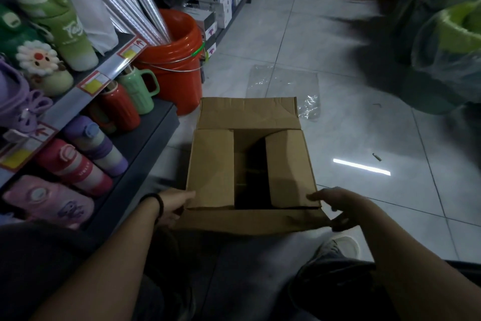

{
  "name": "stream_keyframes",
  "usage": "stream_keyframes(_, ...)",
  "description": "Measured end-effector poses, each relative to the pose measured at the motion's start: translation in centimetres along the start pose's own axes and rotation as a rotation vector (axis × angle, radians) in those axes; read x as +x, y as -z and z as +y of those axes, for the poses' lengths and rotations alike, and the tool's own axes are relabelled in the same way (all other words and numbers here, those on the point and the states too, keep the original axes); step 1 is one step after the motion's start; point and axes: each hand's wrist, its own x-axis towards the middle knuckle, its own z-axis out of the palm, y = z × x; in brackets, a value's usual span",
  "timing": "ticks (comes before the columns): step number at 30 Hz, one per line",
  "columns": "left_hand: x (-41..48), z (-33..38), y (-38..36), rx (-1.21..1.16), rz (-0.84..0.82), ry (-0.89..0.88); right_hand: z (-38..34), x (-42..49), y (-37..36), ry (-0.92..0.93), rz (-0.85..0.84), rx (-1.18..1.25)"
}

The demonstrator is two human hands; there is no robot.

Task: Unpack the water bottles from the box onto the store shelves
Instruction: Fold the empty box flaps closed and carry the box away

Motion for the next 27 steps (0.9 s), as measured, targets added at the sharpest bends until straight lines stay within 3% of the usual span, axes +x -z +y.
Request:
stream_keyframes(4,-2.4,2.4,1.0,0.007,-0.022,-0.013,-0.9,-1.5,2.2,0.092,-0.117,-0.002)
stream_keyframes(8,-4.5,4.5,1.3,0.233,-0.049,-0.048,-0.9,-1.6,3.0,0.252,-0.275,-0.117)
stream_keyframes(11,-5.5,5.4,1.0,0.397,-0.036,-0.109,-1.3,-1.0,2.1,0.344,-0.094,-0.227)
stream_keyframes(13,-5.5,5.6,1.1,0.379,0.021,-0.167,-1.2,-0.5,1.4,0.403,0.066,-0.244)
stream_keyframes(20,-2.6,5.1,0.5,0.281,0.39,-0.433,-1.8,1.5,-0.8,0.396,0.362,-0.119)
stream_keyframes(23,-0.5,4.4,-0.8,0.255,0.424,-0.412,-2.2,2.4,-2.4,0.414,0.494,-0.099)
stream_keyframes(27,0.9,4.0,-3.7,0.397,0.538,-0.349,-2.5,2.5,-4.6,0.406,0.659,-0.182)
